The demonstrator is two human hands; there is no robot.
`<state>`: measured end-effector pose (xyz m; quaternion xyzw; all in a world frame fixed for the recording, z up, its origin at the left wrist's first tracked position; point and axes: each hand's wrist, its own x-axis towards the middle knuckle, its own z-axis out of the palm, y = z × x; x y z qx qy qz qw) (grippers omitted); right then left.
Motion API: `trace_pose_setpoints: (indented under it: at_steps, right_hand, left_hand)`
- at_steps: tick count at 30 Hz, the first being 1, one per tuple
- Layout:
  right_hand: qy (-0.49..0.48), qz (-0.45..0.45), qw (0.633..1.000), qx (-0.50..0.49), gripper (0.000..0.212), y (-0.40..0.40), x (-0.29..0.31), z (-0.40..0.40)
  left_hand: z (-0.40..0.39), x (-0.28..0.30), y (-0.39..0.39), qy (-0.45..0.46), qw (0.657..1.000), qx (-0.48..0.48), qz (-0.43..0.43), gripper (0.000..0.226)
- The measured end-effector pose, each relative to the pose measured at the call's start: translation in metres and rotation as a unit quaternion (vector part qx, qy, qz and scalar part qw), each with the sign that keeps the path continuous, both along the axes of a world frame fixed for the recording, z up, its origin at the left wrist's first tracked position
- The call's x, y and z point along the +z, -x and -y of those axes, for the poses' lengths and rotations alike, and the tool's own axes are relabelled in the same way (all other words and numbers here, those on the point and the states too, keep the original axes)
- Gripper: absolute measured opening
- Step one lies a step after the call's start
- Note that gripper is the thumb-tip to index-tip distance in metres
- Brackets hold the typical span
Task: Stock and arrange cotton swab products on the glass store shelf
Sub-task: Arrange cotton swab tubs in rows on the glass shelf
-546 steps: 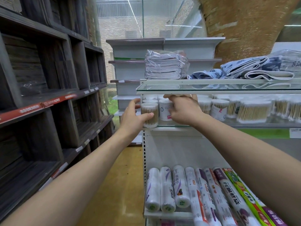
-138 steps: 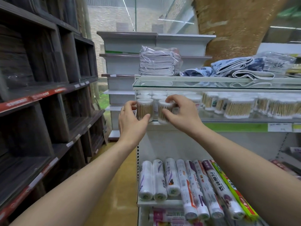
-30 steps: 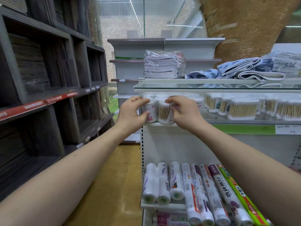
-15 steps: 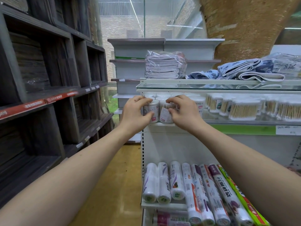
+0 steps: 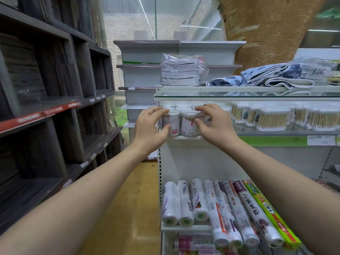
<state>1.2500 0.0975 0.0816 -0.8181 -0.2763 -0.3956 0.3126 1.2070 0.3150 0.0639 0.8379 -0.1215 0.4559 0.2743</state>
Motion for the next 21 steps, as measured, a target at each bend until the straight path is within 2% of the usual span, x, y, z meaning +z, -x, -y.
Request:
trace_pose_setpoints:
  at_steps: [7,21]
  right_hand:
    - [-0.010,-0.004,0.999,-0.051,0.036,0.008,-0.006,0.002]
    - [-0.002,-0.031,0.993,-0.117,0.042,0.025,-0.017,0.062]
  left_hand:
    - [-0.003,0.001,0.005,0.023,0.999,-0.011,0.038,0.037]
    - [0.066,-0.009,-0.001,-0.087,0.980,-0.069,0.163,0.031]
